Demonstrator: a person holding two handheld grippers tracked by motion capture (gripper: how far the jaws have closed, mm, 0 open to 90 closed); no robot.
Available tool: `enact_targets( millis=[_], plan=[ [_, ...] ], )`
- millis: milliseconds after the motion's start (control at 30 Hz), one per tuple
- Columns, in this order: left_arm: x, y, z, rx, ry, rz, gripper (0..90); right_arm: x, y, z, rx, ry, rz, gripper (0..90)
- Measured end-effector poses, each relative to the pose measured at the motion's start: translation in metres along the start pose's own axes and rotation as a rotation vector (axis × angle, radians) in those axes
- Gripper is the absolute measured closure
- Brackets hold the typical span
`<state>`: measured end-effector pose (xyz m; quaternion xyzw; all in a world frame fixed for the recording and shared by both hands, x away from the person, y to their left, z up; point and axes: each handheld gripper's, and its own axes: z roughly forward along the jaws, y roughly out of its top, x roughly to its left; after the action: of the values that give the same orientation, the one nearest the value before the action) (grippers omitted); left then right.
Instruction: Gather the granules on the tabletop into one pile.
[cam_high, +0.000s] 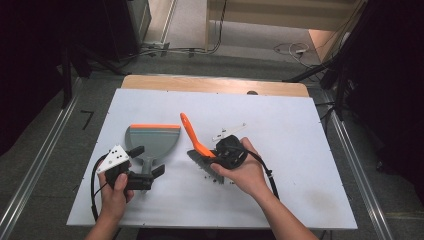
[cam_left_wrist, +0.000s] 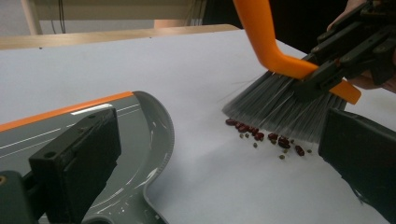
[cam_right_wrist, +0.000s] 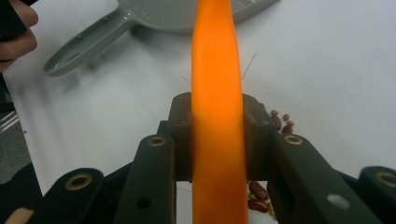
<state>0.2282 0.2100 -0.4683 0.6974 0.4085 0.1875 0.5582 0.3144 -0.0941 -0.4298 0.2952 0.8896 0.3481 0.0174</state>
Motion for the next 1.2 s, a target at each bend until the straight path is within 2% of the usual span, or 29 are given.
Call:
enact_targets(
  millis=[167, 233, 300, 333, 433, 567, 633, 833, 1200],
  plan=[
    [0.000, 0.000, 0.001, 0.006, -0.003, 0.002, 0.0, 0.004, 0.001, 0.010, 0.013, 0.031, 0.054, 68.8],
    [0.000, 0.000, 0.001, 0.007, -0.002, -0.002, 0.0, 0.004, 0.001, 0.015, 0.028, 0.051, 0.091, 68.8],
    [0.000, 0.000, 0.001, 0.004, -0.001, -0.002, 0.0, 0.003, 0.000, 0.022, 0.041, 0.099, 0.150, 68.8],
    [0.000, 0.000, 0.001, 0.003, -0.002, -0.001, 0.0, 0.002, -0.001, 0.024, 0.043, 0.103, 0.152, 68.8],
    [-0.001, 0.000, 0.000, 0.001, 0.001, 0.001, 0.0, -0.001, -0.003, 0.032, 0.056, 0.085, 0.161, 68.8],
    [-0.003, 0.000, 0.000, 0.003, 0.002, 0.003, 0.0, -0.008, -0.005, 0.033, 0.063, 0.017, 0.144, 68.7],
    [-0.003, 0.000, 0.000, 0.005, 0.003, 0.004, 0.0, -0.013, -0.006, 0.034, 0.067, 0.004, 0.139, 68.4],
    [-0.003, 0.000, 0.000, 0.006, 0.003, 0.007, 0.0, -0.029, -0.013, 0.035, 0.069, 0.014, 0.192, 67.6],
    [-0.002, -0.001, 0.000, 0.010, 0.010, 0.009, 0.0, -0.051, -0.020, 0.027, 0.067, -0.031, 0.277, 67.1]
  ],
)
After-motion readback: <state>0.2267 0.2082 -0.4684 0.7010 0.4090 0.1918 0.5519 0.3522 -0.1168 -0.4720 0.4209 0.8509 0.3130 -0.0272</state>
